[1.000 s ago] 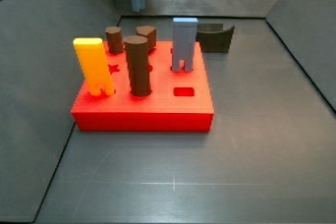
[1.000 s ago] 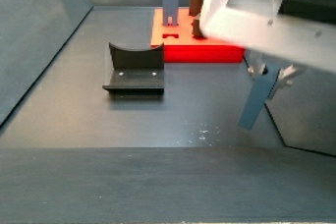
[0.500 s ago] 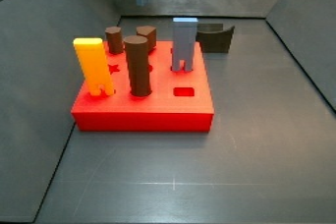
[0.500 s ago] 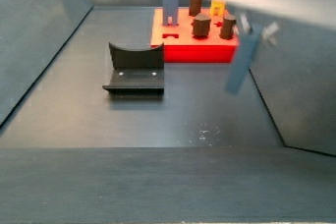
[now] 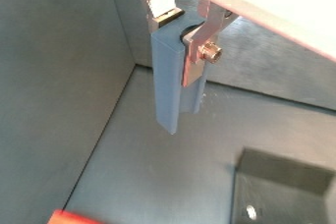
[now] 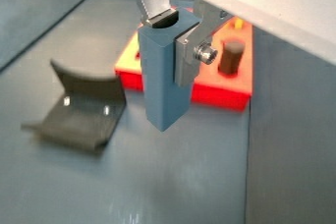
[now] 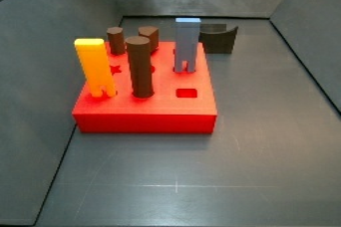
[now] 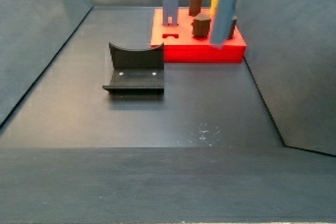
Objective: Pick up the arch object. Move up. Rotate the arch object. Move to above the board. Insert the arch object.
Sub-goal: Rotate the arch object.
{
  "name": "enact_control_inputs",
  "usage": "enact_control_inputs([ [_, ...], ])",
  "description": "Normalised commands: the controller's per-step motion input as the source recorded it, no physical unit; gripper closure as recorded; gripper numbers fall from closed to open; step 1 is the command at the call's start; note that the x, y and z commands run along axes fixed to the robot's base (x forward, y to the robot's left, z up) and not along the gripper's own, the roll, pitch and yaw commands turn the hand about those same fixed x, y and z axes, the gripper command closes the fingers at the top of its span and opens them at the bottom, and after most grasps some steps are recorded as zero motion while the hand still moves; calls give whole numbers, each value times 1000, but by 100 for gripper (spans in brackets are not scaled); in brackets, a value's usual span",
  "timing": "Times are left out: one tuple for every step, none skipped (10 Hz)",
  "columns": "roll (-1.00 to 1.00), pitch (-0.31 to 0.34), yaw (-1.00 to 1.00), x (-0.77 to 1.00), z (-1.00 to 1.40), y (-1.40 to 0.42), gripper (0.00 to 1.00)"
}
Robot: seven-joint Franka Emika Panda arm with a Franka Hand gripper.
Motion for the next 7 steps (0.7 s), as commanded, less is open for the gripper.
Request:
enact_control_inputs([
  [94, 111, 27, 157, 583, -946, 100],
  [91, 119, 28, 98, 374, -632, 100],
  [89, 114, 26, 66, 216, -396, 100],
  [81, 103, 26, 52, 110, -168, 100],
  [180, 198, 632, 0, 0, 0, 100],
  [173, 191, 581, -7, -12, 11, 100],
  [144, 170, 411, 9, -5, 5, 100],
])
